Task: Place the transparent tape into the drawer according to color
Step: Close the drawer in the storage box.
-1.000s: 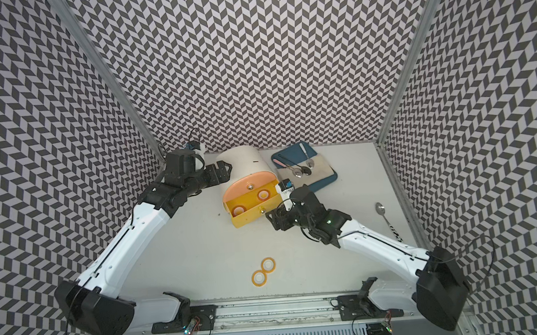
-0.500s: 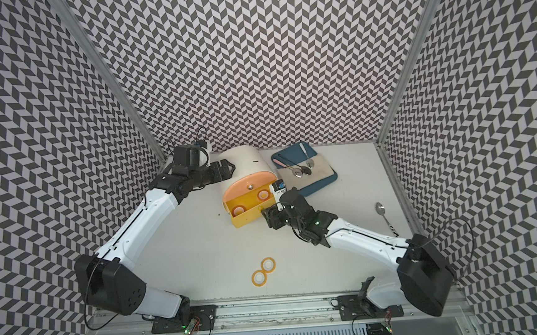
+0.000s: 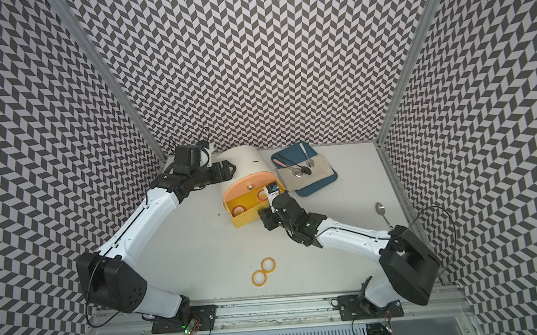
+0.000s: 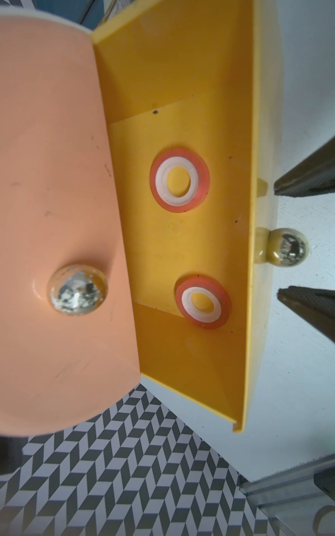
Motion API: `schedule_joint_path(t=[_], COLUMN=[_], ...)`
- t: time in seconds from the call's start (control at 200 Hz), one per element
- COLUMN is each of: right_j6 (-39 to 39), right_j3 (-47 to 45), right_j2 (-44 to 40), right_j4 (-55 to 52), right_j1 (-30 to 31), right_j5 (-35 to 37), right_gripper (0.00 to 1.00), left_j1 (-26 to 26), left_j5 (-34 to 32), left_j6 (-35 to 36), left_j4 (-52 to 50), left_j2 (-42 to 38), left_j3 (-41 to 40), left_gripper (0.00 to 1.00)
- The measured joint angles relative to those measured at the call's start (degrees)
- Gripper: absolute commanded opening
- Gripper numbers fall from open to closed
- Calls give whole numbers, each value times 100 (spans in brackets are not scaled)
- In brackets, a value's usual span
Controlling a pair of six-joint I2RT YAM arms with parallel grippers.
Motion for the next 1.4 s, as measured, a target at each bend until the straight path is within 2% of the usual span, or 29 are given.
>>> schedule_joint_path(t=[0.36,0.366,0.371,0.381,0.496,1.402], right_j6=[0,-2,0,0,-48,-164], right_j3=[229,232,234,236,275,879], right_j2=[396,398,407,415,546,1475], right_j4=[492,498,509,527,739,1495], right_j1=[70,70,70,70,72,81], right_j5=[35,35,35,33,208,555], right_gripper=[53,53,47,42,39,37], left_j1=[11,11,11,11,11,46], left_j5=[44,44,44,44,48,181], left_j6=[57,57,59,63,116,188], left_j4=[0,-2,0,0,-11,-33], left_j2=[9,9,9,11,20,50], left_j3=[2,2,2,4,24,52], left_gripper=[91,91,91,91,91,91])
